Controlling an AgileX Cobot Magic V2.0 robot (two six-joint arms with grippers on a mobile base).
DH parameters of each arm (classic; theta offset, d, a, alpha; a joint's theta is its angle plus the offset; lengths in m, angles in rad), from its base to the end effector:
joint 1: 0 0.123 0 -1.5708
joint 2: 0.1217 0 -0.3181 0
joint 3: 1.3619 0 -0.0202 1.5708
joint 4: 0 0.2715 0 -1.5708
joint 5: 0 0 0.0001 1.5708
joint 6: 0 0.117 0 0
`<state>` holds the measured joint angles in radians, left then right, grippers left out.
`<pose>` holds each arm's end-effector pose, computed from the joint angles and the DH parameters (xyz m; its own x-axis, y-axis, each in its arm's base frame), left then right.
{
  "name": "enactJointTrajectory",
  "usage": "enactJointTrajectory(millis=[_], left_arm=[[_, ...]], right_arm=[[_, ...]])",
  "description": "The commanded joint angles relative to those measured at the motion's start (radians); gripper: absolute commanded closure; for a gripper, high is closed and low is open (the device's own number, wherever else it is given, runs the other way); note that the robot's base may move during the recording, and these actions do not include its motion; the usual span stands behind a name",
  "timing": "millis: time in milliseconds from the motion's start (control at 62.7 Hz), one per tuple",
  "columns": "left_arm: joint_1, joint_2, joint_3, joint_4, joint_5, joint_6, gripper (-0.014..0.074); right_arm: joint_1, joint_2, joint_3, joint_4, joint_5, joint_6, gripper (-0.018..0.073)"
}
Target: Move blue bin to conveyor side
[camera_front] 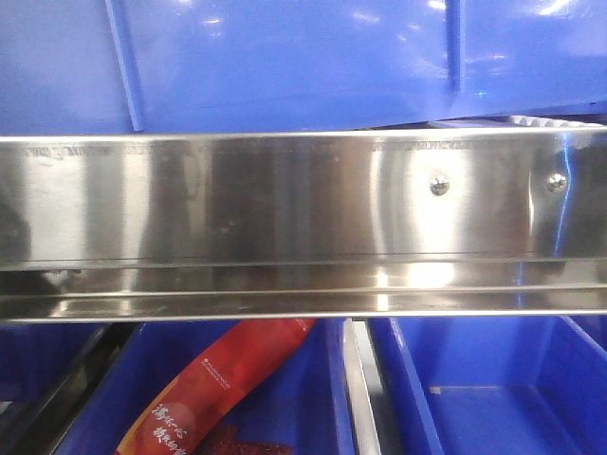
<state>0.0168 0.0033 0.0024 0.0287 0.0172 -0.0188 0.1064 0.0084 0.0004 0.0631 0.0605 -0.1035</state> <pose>0.0701 0.0012 0.2123 0.0641 0.0110 -0.9979 -0.0179 0.9998 0.0098 0.0702 0.0080 0.2077 0.0224 -0.0384 -0.9990 -0.1092 0.9932 -0.0406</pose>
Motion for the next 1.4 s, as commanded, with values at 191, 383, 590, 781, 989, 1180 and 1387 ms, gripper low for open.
enactJointTrajectory(millis=[191, 383, 590, 781, 989, 1180, 1387], left_arm=[[0.001, -0.003, -0.002, -0.006, -0.017, 0.000, 0.0615], [0.001, -0.003, -0.002, -0.006, -0.017, 0.000, 0.0615], [0.001, -0.003, -0.002, -0.006, -0.017, 0.000, 0.0615], [0.001, -0.003, -0.002, -0.006, -0.017, 0.000, 0.0615], [0.001, -0.003, -0.002, -0.006, -0.017, 0.000, 0.0615], [0.001, -0.003, -0.002, -0.006, -0.017, 0.000, 0.0615], [0.001, -0.003, -0.002, 0.000, -0.195, 0.000, 0.0615]], right_arm=[[-0.004, -0.008, 0.000, 0.000, -0.017, -0.001, 0.0638], [-0.004, -0.008, 0.000, 0.000, -0.017, -0.001, 0.0638], [-0.004, -0.008, 0.000, 0.000, -0.017, -0.001, 0.0638], [-0.004, -0.008, 0.000, 0.000, -0.017, -0.001, 0.0638], [-0.004, -0.008, 0.000, 0.000, -0.019, -0.001, 0.0638], [-0.004, -0.008, 0.000, 0.000, -0.039, -0.001, 0.0638], [-0.004, -0.008, 0.000, 0.000, -0.368, -0.001, 0.0638]])
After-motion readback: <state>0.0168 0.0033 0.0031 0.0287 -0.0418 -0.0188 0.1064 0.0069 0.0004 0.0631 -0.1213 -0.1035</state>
